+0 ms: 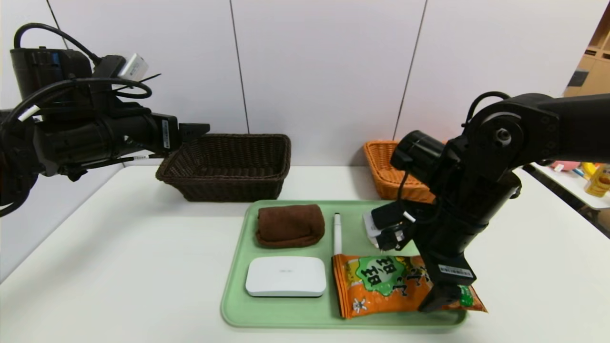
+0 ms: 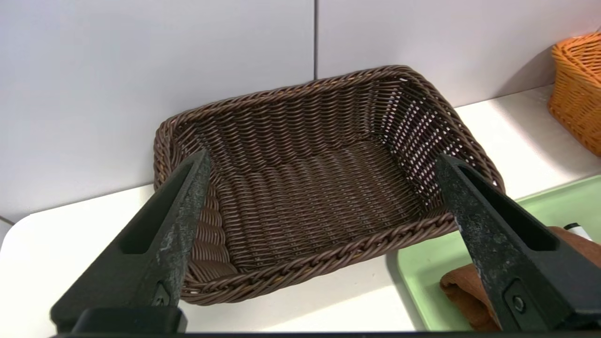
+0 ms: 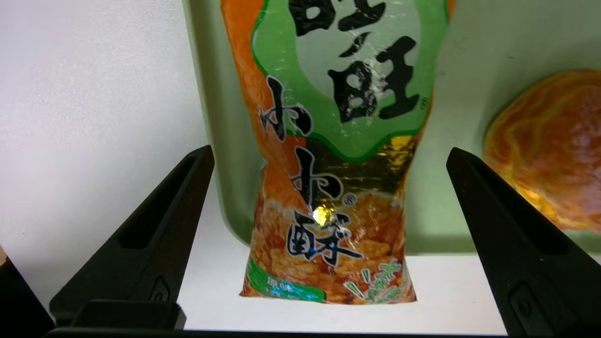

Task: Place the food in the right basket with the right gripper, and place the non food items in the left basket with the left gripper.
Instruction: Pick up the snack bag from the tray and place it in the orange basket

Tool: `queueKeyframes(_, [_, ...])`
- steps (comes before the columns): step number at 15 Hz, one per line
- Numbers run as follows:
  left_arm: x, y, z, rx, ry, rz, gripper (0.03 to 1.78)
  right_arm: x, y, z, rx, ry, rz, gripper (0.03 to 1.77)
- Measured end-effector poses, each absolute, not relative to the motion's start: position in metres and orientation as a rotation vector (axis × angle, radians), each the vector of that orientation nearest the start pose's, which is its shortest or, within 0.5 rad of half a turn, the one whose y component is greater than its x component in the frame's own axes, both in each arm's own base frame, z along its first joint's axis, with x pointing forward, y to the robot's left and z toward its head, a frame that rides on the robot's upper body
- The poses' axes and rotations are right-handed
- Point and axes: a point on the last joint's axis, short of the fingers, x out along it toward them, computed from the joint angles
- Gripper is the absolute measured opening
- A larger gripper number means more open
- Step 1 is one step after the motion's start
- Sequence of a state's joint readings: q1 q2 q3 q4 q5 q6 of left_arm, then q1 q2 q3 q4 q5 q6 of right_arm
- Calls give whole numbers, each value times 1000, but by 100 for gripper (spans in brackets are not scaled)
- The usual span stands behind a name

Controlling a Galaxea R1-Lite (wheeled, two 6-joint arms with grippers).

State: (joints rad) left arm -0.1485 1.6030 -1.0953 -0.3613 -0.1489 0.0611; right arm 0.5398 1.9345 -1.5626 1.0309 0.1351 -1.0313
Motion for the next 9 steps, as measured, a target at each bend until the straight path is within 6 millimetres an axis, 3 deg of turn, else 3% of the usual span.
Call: queueKeyframes(9, [293,-52,268,61,129,-315,169,272,170,165,-1104,1002,1255,171])
